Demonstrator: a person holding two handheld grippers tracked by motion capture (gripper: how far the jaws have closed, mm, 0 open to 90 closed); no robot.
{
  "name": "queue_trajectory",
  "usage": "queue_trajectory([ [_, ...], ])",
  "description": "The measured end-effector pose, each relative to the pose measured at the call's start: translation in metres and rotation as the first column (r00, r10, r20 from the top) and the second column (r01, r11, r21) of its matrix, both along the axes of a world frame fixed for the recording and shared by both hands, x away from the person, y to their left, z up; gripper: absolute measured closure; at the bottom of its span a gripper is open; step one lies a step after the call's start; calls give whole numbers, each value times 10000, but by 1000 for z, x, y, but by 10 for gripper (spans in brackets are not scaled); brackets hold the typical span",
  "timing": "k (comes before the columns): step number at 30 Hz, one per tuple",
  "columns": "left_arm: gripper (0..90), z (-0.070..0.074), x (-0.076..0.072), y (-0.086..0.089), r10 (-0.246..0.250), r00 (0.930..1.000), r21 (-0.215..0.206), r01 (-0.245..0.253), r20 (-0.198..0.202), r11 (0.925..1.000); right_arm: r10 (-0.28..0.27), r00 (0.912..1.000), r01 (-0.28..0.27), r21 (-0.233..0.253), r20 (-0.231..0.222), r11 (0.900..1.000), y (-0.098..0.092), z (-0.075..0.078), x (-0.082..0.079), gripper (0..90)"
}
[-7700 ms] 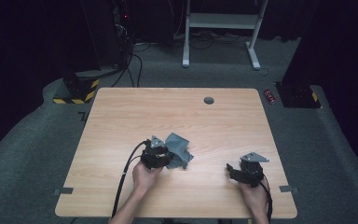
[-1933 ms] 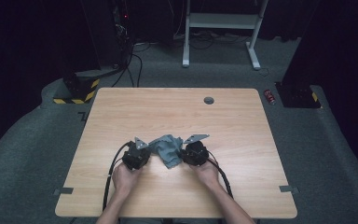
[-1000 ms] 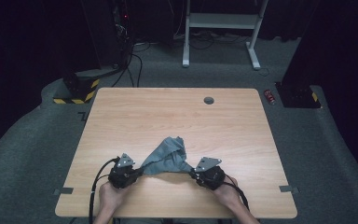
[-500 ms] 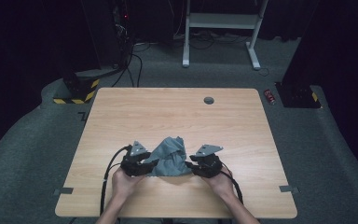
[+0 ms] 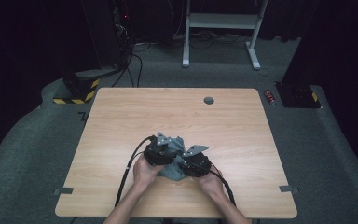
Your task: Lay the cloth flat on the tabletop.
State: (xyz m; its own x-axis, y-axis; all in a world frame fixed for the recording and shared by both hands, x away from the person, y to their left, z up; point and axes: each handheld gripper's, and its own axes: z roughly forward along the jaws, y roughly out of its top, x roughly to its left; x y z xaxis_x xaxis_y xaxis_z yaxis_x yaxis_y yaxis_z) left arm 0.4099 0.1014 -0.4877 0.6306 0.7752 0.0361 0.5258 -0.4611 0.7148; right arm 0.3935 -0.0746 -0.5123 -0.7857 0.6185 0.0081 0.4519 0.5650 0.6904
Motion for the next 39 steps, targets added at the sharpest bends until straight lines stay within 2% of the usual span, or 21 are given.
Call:
queue_trajectory([
  [2,471,-4,3,-6,45,10000,444,-47,44,9990,79,9999,-79,-23,-77,10000,0,-1,0,671],
  [4,544,-8,5,-10,93,9997,780,-111,242,9969,219,9997,-219,-50,-109,9997,0,-2,0,700],
  [5,588,-9,6,-10,79,9998,871,-97,207,9961,269,9996,-270,-59,-95,9996,0,-2,0,713],
  [9,807,-11,10,-7,54,10000,946,-60,66,9955,387,9990,-387,19,-218,9993,-1,-2,1,782],
  [11,882,-11,10,-5,97,9999,967,-102,56,9953,497,9985,-496,39,-217,9988,-1,-2,1,809],
  [16,897,-6,10,2,112,9999,1020,-124,118,9947,599,9981,-599,-23,-175,9982,0,-2,0,843],
  [18,898,-4,12,11,347,9994,733,-352,89,9967,614,9981,-615,-61,-100,9981,0,-2,-1,854],
  [21,898,3,14,28,869,9960,447,-876,184,9951,705,9975,-705,-196,24,9973,-1,-1,-4,860],
  [24,898,10,14,48,1455,9890,143,-1459,270,9892,779,9969,-776,-270,90,9966,-6,2,-8,863],
  [26,898,12,14,61,1782,9837,90,-1785,229,9839,796,9968,-793,-311,102,9964,-10,3,-12,864],
  [28,898,10,15,71,2041,9790,179,-2041,24,9788,810,9966,-804,-394,128,9960,-15,4,-16,864],
  [31,896,-1,18,80,2411,9692,312,-2398,-506,9703,830,9965,-824,-503,89,9953,-21,5,-19,863],
  [35,881,-14,21,84,2743,9564,397,-2716,-1001,9616,710,9975,-709,-280,-8,9971,-25,7,-18,820],
  [39,724,-12,13,85,2894,9552,164,-2889,-618,9572,273,9994,-273,-9,188,9996,-29,12,-12,771],
])
